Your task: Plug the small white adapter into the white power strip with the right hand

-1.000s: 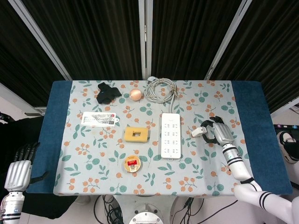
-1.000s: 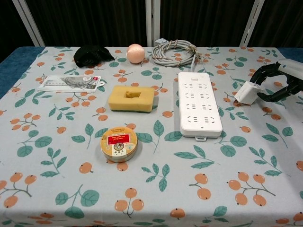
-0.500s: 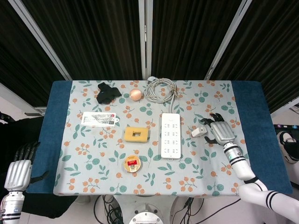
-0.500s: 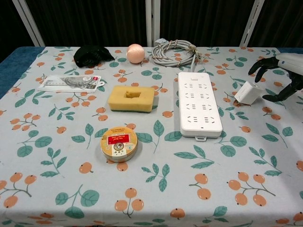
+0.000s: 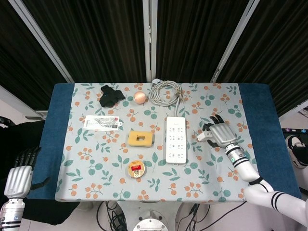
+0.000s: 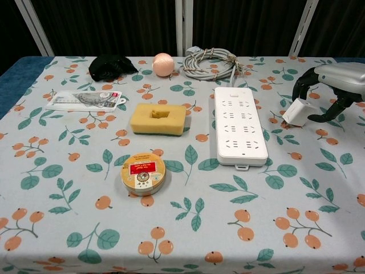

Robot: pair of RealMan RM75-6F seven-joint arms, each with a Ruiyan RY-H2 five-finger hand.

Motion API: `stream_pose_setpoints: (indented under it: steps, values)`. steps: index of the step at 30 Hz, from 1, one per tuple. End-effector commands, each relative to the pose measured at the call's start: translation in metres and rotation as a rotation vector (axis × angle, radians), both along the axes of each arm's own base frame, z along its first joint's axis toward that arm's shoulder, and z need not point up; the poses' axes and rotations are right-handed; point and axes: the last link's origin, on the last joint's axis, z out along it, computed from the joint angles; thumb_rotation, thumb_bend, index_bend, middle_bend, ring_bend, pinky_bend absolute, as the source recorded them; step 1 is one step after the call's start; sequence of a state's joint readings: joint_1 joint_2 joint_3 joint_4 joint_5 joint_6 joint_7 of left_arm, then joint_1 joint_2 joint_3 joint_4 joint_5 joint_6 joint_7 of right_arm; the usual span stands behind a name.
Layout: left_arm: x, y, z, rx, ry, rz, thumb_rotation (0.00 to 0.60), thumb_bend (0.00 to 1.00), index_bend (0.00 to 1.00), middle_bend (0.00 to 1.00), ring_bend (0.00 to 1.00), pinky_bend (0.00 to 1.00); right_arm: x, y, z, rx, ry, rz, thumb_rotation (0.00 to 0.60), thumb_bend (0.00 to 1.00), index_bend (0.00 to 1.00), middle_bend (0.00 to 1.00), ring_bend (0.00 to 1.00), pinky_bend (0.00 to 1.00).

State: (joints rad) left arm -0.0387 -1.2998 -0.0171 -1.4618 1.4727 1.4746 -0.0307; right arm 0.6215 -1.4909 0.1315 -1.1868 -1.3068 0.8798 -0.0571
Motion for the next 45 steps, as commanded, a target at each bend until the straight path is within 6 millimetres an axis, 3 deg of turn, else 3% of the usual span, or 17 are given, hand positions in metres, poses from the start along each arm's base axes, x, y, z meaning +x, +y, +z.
stream_pose_setpoints:
  steps: [1, 7, 11, 14, 19, 25, 33, 45]
  values:
    - [0.000, 0.000, 0.000, 0.000, 0.000, 0.000, 0.600, 0.14, 0.06, 0.02, 0.00, 0.00, 0.000, -0.001, -0.002, 0.000, -0.008, 0.010, 0.600, 0.21, 0.40, 0.39, 0.09, 0.00]
    - [0.001, 0.000, -0.001, -0.001, -0.001, 0.002, 0.600, 0.14, 0.06, 0.02, 0.00, 0.00, 0.000, -0.003, -0.002, -0.012, -0.027, 0.017, 0.600, 0.23, 0.46, 0.42, 0.14, 0.00]
    - [0.001, 0.001, -0.001, -0.001, -0.001, 0.001, 0.600, 0.14, 0.06, 0.02, 0.00, 0.00, 0.006, -0.004, -0.002, -0.045, -0.075, 0.033, 0.600, 0.36, 0.64, 0.52, 0.28, 0.00]
    - [0.001, 0.001, 0.001, 0.002, -0.001, 0.000, 0.600, 0.14, 0.06, 0.02, 0.00, 0.00, 0.015, -0.003, 0.005, -0.063, -0.097, 0.056, 0.600, 0.44, 0.71, 0.59, 0.35, 0.00]
    - [0.001, 0.001, 0.002, 0.005, -0.001, -0.009, 0.600, 0.14, 0.06, 0.02, 0.00, 0.00, 0.042, 0.002, 0.027, -0.085, -0.133, 0.083, 0.600, 0.57, 0.78, 0.66, 0.45, 0.00]
    - [0.003, 0.002, 0.003, 0.003, 0.002, -0.025, 0.600, 0.14, 0.06, 0.02, 0.00, 0.00, 0.082, 0.001, 0.041, -0.087, -0.077, 0.086, 0.600, 0.62, 0.80, 0.69, 0.47, 0.00]
    - [0.004, 0.002, 0.003, 0.001, 0.000, -0.039, 0.600, 0.14, 0.06, 0.02, 0.00, 0.00, 0.120, -0.003, 0.027, -0.080, 0.079, 0.013, 0.600, 0.63, 0.81, 0.70, 0.48, 0.00]
    - [0.000, -0.002, 0.005, 0.011, -0.014, -0.045, 0.600, 0.14, 0.06, 0.02, 0.00, 0.00, 0.151, -0.016, -0.006, -0.062, 0.152, -0.069, 0.600, 0.63, 0.81, 0.71, 0.49, 0.00]
